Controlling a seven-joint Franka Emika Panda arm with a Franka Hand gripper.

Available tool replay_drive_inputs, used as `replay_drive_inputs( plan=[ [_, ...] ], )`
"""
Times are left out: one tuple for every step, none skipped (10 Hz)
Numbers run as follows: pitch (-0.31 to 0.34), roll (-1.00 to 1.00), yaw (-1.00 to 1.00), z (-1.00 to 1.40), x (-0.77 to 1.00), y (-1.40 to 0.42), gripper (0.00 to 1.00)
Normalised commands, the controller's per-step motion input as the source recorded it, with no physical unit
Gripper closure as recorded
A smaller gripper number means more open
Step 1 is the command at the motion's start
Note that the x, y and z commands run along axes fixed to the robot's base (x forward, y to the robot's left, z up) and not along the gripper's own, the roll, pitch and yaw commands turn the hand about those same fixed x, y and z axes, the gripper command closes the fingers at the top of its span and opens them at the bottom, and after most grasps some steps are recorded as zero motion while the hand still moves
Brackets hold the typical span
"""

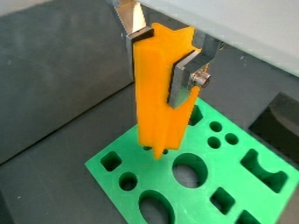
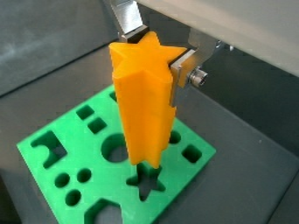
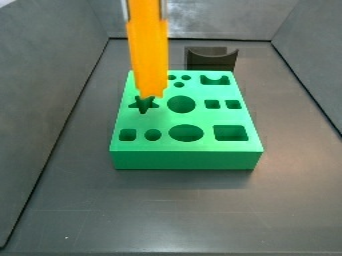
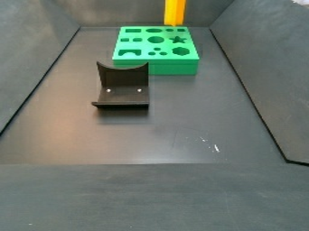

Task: Insert the star object.

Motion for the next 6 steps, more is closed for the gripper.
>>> replay_drive_inputs(
  plan=[
    [0.0, 0.09, 0.0, -0.53, -0.14, 0.09, 1.0],
    [0.0, 0.05, 0.0, -0.45, -0.15, 0.09, 1.0],
    [0.0, 0.04, 0.0, -0.36, -0.13, 0.14, 1.0],
    [0.0, 0.13, -0.05, -0.27, -0.03, 0.12, 1.0],
    [0.017, 0.08, -0.15, -0.24, 0.0, 0.13, 1.0],
    [0.041, 0.03, -0.49, -0.1, 0.0, 0.1, 1.0]
  ],
)
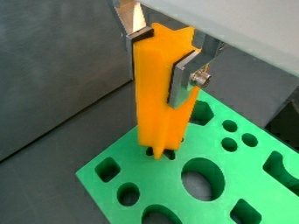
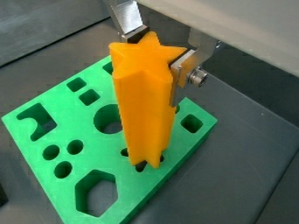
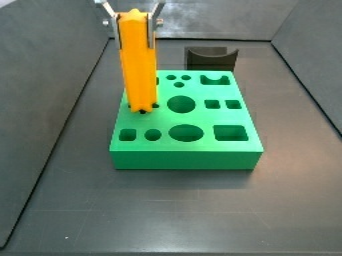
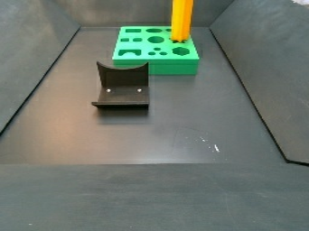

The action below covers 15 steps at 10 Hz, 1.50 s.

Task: Insert the star object.

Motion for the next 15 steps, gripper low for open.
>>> replay_drive_inputs(
  plan=[
    [0.043, 0.04, -0.75, 0.0, 0.0, 0.05, 1.0],
    [0.04, 0.05, -0.91, 0.0, -0.02, 0.02, 1.0],
    [0.039, 0.03, -0.97, 0.0, -0.05, 0.0, 1.0],
    [0.029, 0.01, -0.98, 0.0, -0.1, 0.0, 1.0],
    [0.024, 0.0, -0.98, 0.0, -0.09, 0.0, 1.0],
    [0.03, 0.0, -0.98, 0.0, -0.06, 0.0, 1.0],
    [0.026, -0.06, -0.86, 0.0, -0.04, 0.01, 1.0],
    [0.029, -0.1, -0.63, -0.09, -0.02, 0.09, 1.0],
    [0.013, -0.1, -0.61, -0.11, -0.01, 0.09, 1.0],
    [0.059, 0.0, -0.42, -0.25, 0.04, 0.06, 1.0],
    [0.064, 0.03, -0.43, -0.22, 0.04, 0.08, 1.0],
    [0.086, 0.0, -0.38, -0.24, 0.0, 0.09, 1.0],
    [0.073, -0.09, -0.47, -0.31, 0.0, 0.0, 1.0],
    [0.084, -0.22, -0.45, -0.26, 0.0, -0.01, 1.0],
    [0.113, -0.31, -0.25, -0.19, 0.0, -0.01, 1.0]
  ],
)
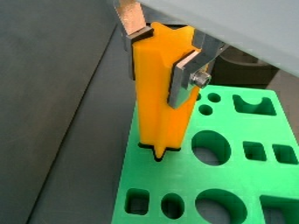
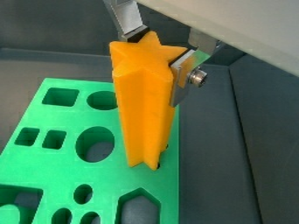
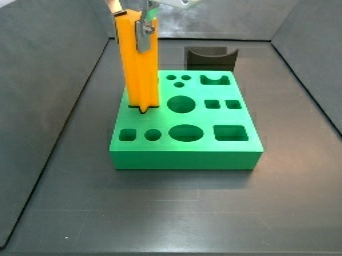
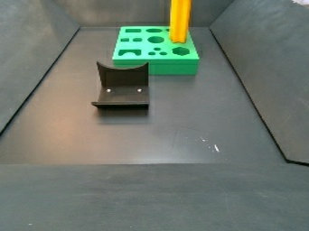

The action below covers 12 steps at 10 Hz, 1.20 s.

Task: Insert the star object.

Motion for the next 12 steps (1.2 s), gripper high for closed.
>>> replay_drive_inputs(
  plan=[
    [0.093, -0.34, -0.08, -0.16, 0.0, 0.0, 1.0],
    [0.066, -0.33, 0.0, -0.13, -0.02, 0.0, 1.0],
    [0.061, -0.24, 0.0, -0.19, 0.0, 0.0, 1.0],
    [0.027, -0.08, 0.0, -0.29, 0.0, 0.0, 1.0],
    [0.0, 0.0, 0.0, -0.29, 0.0, 0.0, 1.0],
    [0.0, 0.13, 0.0, -0.33, 0.0, 0.0, 1.0],
    [0.0, 0.19, 0.0, -0.35, 0.0, 0.0, 1.0],
    [0.0, 0.11, -0.01, -0.34, 0.03, 0.0, 1.0],
    [0.0, 0.09, -0.04, -0.32, 0.0, 0.0, 1.0],
    [0.0, 0.08, -0.04, -0.35, 0.0, 0.0, 1.0],
    [0.0, 0.0, -0.02, -0.35, 0.0, 0.0, 1.0],
    [-0.011, -0.01, -0.01, -0.25, 0.0, 0.01, 1.0]
  ],
)
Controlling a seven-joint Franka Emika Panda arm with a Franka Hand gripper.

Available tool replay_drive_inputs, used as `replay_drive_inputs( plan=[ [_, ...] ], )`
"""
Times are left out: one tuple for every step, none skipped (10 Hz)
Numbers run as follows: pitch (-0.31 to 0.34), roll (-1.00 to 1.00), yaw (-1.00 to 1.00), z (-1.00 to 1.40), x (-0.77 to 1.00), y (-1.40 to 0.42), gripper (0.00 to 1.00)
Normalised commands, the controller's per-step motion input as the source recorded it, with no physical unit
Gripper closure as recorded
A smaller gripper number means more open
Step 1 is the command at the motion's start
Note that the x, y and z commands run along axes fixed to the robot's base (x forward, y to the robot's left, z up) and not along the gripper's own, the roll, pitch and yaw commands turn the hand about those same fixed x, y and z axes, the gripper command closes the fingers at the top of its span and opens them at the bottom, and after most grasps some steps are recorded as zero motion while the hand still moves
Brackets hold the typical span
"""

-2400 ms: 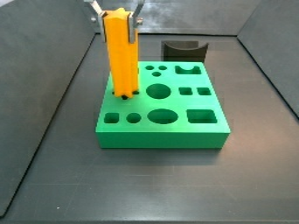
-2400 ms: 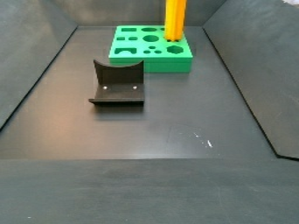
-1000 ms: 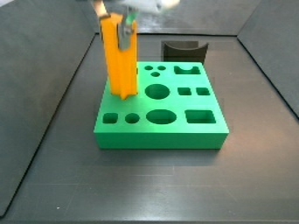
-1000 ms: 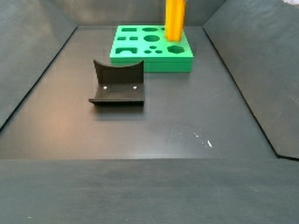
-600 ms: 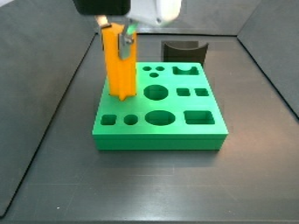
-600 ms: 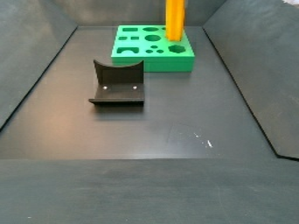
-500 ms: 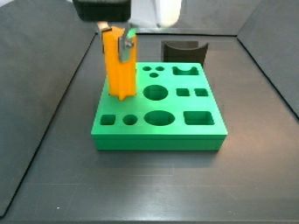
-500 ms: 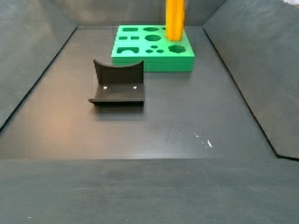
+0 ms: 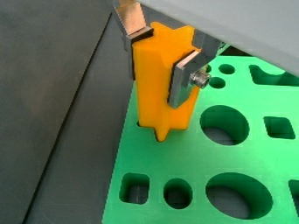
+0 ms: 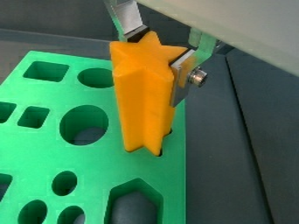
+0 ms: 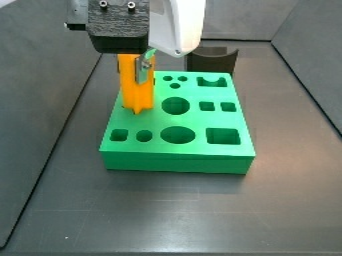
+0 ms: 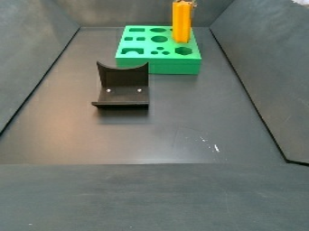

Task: Insert the star object.

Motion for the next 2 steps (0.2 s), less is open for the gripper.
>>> replay_drive_inputs(
  plan=[
    [0.0, -0.06, 0.0, 0.0, 0.0, 0.02, 1.0],
    [0.0, 0.0, 0.0, 0.0, 0.0, 0.0, 1.0]
  ],
)
